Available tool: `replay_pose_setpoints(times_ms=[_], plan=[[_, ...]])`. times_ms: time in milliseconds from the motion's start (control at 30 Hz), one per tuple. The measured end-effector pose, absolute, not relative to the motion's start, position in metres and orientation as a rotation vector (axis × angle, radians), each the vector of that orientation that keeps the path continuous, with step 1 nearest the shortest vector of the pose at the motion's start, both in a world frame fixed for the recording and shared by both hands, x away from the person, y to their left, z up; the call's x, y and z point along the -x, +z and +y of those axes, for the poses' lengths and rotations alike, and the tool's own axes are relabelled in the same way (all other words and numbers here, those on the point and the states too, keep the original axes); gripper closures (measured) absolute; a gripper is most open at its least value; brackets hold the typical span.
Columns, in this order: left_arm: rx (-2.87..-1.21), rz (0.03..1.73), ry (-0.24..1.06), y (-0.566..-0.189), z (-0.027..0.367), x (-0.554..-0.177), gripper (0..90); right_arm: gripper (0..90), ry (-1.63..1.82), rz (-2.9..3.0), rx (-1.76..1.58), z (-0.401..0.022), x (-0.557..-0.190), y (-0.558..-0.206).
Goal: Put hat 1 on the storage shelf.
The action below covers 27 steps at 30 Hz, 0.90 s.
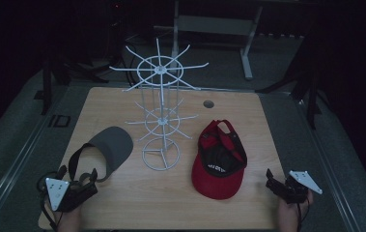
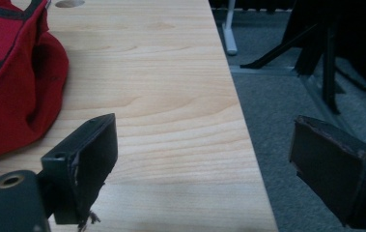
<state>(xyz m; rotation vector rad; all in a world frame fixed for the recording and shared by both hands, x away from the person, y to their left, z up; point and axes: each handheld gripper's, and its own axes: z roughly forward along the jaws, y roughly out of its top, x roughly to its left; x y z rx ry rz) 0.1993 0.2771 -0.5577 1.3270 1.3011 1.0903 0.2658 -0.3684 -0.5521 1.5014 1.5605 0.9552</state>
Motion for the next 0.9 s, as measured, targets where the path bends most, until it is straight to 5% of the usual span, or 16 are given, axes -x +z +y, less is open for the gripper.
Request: replay_pose_setpoints(times_ms=[900], plan=[[-1.385, 1.294, 1.002, -0.556, 0.270, -0.199, 2.3, 10.4, 1.027, 1.807, -1.481, -0.340, -0.299, -0.499]])
